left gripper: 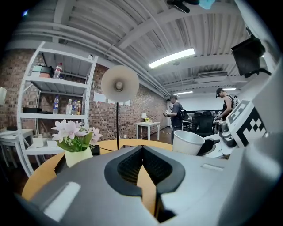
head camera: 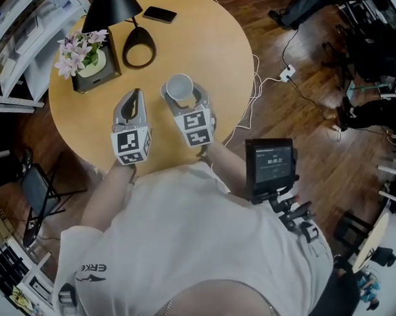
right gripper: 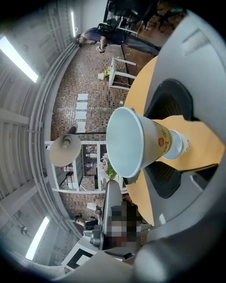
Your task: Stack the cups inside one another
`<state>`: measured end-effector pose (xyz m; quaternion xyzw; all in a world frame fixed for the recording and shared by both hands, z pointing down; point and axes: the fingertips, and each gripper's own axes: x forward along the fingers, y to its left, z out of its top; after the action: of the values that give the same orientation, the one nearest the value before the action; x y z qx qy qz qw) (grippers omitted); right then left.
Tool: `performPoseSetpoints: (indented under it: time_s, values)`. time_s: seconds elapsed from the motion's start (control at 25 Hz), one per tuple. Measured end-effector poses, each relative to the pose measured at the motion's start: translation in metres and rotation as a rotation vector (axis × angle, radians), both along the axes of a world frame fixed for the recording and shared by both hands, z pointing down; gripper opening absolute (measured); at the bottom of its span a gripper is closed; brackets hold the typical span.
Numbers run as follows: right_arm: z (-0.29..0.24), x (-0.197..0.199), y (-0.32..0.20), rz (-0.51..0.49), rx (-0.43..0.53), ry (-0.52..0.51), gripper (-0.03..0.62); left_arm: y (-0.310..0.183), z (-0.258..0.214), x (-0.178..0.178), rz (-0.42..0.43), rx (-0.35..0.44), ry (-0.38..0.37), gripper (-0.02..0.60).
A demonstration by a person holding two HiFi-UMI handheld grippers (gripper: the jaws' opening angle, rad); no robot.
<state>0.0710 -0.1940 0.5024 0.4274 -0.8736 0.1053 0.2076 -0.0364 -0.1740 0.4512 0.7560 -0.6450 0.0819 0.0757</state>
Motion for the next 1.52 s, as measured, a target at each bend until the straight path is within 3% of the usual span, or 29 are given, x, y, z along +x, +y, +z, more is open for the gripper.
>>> performPoseSetpoints:
  time_s: [0.4,0.72,1.52]
  values:
    - [0.048,-0.017,-0.014,-0.059,-0.073,0.049,0.311,-0.009,0.037,-0.02,-0.037,-0.098,-0.012,0.002]
    - [0.074,-0.021,-0.014,-0.06,-0.099,0.084,0.314,-0.014,0.052,-0.026,-0.045,-0.132,-0.007,0.002]
    - [0.075,-0.028,-0.005,-0.104,-0.166,-0.008,0.396,-0.013,0.061,-0.021,-0.027,-0.15,0.001,0.002]
